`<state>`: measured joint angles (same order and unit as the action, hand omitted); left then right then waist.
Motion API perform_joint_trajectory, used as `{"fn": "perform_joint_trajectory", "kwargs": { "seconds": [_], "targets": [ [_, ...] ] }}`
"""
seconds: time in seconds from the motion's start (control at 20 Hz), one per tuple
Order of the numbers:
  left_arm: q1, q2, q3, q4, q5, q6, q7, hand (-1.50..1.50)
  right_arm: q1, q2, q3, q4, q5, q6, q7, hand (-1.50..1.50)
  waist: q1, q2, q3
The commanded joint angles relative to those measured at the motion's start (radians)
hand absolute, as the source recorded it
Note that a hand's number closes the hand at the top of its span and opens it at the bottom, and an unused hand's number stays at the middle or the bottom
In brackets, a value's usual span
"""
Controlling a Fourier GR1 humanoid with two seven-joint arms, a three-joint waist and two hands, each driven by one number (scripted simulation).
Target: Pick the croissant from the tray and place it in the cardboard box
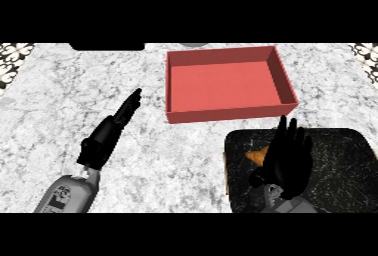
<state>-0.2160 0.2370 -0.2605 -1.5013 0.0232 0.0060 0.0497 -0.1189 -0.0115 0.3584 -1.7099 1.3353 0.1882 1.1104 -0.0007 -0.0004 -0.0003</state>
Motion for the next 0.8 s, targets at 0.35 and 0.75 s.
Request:
{"fn": "perform_joint_trajectory", "kwargs": {
  "seconds": [0.35, 0.75],
  "targets": [
    [-0.015, -0.026, 0.038, -0.036, -0.011, -0.019, 0.054, 0.0, 0.065, 0.011, 0.022, 0.026, -0.028, 0.024, 0.134, -1.5, 0.0, 0.0, 0.0],
    [-0.026, -0.005, 0.069, -0.029, -0.009, -0.071, 0.068, 0.0, -0.015, 0.011, -0.058, 0.168, -0.067, -0.009, 0.1, -1.5, 0.005, 0.002, 0.0]
  ]
}}
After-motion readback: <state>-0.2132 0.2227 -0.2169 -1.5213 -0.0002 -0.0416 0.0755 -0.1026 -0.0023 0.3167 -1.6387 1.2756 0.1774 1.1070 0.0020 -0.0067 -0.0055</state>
